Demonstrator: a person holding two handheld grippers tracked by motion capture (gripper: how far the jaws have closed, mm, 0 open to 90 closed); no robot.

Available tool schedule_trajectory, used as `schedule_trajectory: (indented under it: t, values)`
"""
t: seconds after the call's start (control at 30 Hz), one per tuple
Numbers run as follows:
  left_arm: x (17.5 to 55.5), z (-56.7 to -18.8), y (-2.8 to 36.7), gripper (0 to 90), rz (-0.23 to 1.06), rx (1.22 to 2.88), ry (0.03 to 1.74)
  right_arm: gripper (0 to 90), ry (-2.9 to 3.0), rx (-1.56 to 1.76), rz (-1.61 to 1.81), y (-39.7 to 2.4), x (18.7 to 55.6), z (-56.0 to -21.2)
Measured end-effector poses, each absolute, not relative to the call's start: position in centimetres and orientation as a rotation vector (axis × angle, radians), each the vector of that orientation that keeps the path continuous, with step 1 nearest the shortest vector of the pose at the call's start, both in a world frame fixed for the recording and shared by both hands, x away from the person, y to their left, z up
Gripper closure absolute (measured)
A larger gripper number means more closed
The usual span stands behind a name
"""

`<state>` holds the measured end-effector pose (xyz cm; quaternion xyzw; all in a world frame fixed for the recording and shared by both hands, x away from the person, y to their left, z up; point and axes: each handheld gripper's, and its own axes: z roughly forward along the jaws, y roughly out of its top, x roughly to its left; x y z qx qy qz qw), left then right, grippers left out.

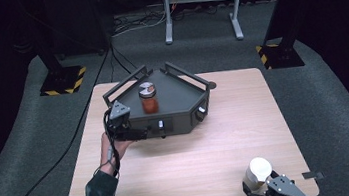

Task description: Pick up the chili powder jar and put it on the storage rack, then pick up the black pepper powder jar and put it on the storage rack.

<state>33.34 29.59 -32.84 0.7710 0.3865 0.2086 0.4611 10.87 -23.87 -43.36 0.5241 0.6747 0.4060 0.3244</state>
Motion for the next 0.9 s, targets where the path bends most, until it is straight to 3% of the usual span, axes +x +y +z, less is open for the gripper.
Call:
schedule_trajectory:
  t: [0.53, 0.9]
  values:
    - [26.2, -38.9, 29.1, 0.2, 0.533, 2.012, 1.056, 0.4, 1.78, 1.367, 1.059, -23.5, 11.0, -43.4]
    - [24.3, -41.8, 27.6, 0.3, 0.538, 2.069, 1.13, 0.0, 1.752, 1.395, 1.077, -23.7, 11.0, -43.7]
